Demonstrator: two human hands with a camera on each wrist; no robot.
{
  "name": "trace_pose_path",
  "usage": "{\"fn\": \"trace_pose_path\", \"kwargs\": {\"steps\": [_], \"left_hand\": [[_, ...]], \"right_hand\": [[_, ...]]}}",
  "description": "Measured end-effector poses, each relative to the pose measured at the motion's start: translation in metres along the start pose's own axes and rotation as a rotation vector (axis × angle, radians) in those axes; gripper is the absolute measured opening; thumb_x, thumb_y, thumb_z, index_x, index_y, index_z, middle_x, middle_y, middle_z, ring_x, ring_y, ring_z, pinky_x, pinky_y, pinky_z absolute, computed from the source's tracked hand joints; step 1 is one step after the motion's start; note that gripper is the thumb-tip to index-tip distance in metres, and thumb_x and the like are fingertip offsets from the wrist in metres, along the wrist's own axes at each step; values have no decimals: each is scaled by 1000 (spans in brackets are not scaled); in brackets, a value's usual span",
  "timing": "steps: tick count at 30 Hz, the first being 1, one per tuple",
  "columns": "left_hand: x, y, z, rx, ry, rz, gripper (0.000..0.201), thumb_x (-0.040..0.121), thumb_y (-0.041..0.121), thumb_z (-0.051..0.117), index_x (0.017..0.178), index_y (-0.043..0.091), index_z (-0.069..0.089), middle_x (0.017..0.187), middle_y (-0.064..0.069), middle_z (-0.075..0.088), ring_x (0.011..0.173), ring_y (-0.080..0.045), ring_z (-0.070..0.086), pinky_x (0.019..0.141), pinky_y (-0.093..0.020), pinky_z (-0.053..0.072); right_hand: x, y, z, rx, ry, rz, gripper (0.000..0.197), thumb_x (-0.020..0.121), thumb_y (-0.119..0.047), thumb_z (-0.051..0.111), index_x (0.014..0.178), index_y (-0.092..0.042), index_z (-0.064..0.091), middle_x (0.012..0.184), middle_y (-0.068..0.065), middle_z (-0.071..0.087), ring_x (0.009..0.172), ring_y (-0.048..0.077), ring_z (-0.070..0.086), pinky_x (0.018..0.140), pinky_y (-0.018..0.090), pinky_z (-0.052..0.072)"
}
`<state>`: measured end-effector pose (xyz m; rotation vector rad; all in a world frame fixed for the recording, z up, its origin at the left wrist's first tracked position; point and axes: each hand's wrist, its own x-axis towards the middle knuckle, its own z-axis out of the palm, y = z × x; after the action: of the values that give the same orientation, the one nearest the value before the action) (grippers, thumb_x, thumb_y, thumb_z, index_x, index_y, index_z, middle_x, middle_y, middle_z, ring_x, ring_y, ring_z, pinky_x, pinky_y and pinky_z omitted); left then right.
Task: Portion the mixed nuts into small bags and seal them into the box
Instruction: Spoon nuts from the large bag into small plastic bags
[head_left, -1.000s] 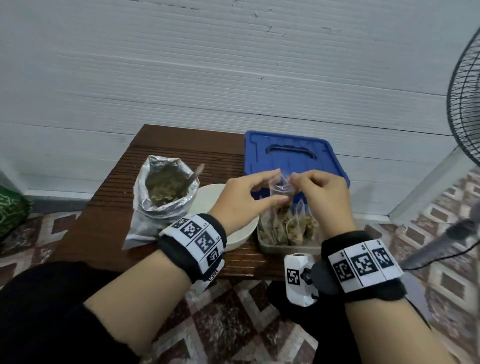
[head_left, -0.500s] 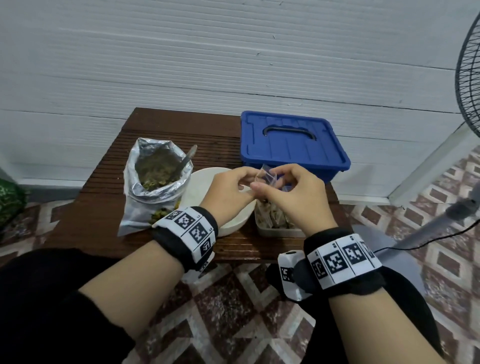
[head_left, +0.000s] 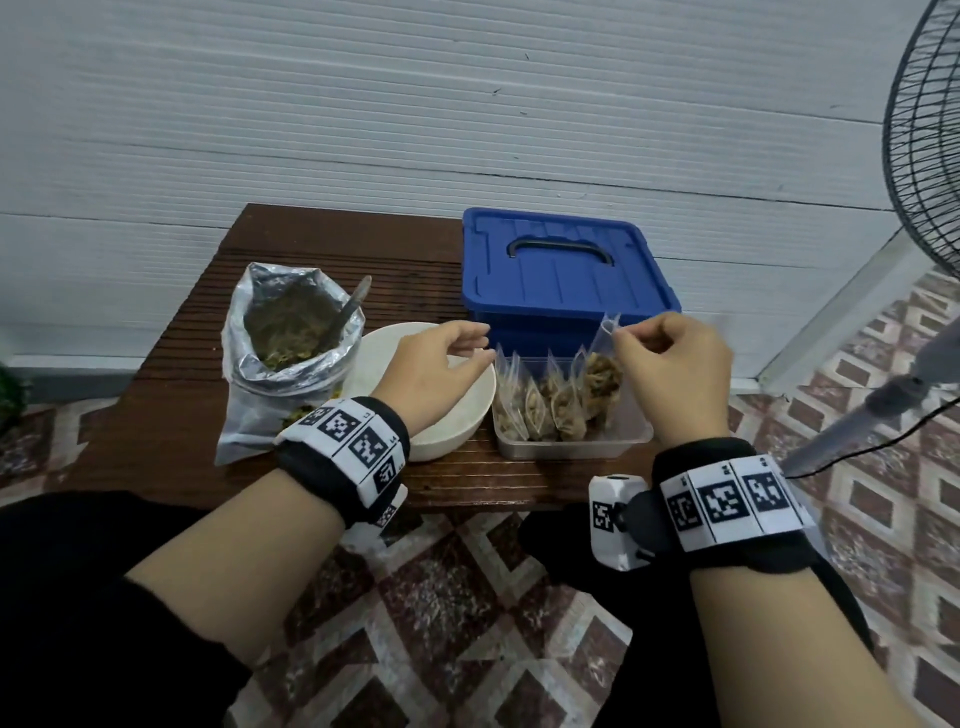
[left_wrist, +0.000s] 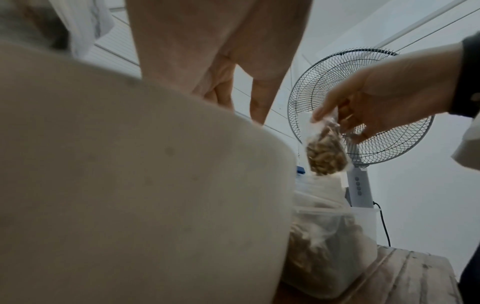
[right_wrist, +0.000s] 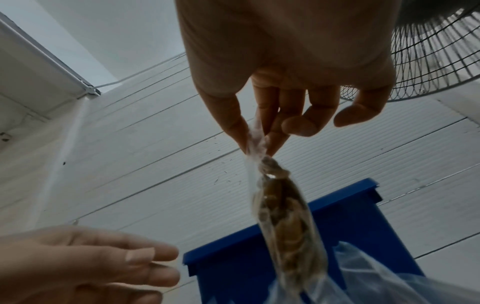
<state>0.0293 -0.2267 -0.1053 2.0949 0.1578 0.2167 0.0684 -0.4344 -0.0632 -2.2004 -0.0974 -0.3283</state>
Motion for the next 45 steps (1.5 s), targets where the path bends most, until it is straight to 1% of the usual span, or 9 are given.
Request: {"fn": "trace_pose_path", "kwargs": {"steps": [6, 14, 20, 23, 25, 27, 33, 39, 45], "left_hand": [[4, -12, -8, 215, -62, -138, 41, 95, 25, 57, 134, 15, 52, 133, 1, 57, 120, -12, 52, 100, -23, 35], [1, -21, -10, 301, -181, -266, 53, 90, 29, 65, 139, 17, 47, 140, -1, 50, 128, -19, 47, 110, -36, 35], [-1, -22, -8, 328, -245, -299, 63, 83, 30, 73, 139, 18, 46, 138, 0, 52, 125, -19, 49, 108, -34, 38], [-2, -23, -6, 376, -295, -302, 65, 83, 30, 73, 140, 18, 45, 139, 0, 51, 125, -19, 49, 108, -33, 37], [-2, -24, -4, 407, -311, -303, 63, 84, 26, 72, 140, 17, 45, 140, -1, 51, 125, -19, 49, 108, -33, 37], [-2, -25, -4, 424, -314, -300, 62, 84, 23, 71, 140, 17, 45, 139, -1, 51, 124, -18, 50, 108, -33, 38], [1, -27, -4, 425, -301, -305, 66, 81, 23, 74, 141, 18, 44, 139, -2, 50, 121, -19, 51, 107, -33, 39], [3, -27, -5, 721, -319, -308, 71, 87, 45, 63, 148, 27, 31, 150, 0, 38, 137, -27, 32, 110, -42, 25], [3, -28, -5, 638, -264, -323, 56, 84, 44, 68, 134, 32, 47, 124, 10, 58, 126, -18, 44, 101, -39, 25]], "right_hand": [[-3, 21, 3, -195, -55, 54, 20, 85, -26, 62, 66, -25, 58, 67, -7, 60, 80, 24, 62, 78, 36, 48], [-5, 26, 10, -270, 12, 27, 16, 89, -29, 60, 74, -25, 58, 71, -6, 58, 84, 26, 61, 91, 49, 44], [-4, 29, 10, -282, -37, 35, 22, 86, -29, 63, 66, -25, 56, 68, -7, 60, 78, 23, 59, 88, 49, 46], [-7, 34, 12, -344, -200, 115, 19, 84, -26, 63, 66, -22, 60, 72, -3, 64, 80, 21, 59, 71, 31, 44], [-7, 36, 13, -343, -250, 158, 19, 82, -26, 64, 64, -21, 61, 72, -2, 64, 82, 21, 60, 79, 38, 48], [-7, 36, 12, -340, -255, 177, 21, 82, -30, 66, 63, -22, 61, 70, -4, 63, 81, 20, 60, 86, 46, 48], [-8, 23, 9, -272, -150, 106, 28, 91, -45, 55, 85, -18, 63, 80, -1, 62, 83, 18, 55, 71, 28, 34], [-8, 21, 21, -215, -124, 31, 22, 90, -48, 53, 79, -29, 56, 70, -14, 54, 85, 22, 60, 90, 53, 45], [-9, 20, 29, -202, -130, -10, 22, 90, -48, 52, 82, -28, 59, 72, -13, 59, 83, 21, 61, 89, 53, 45]]}}
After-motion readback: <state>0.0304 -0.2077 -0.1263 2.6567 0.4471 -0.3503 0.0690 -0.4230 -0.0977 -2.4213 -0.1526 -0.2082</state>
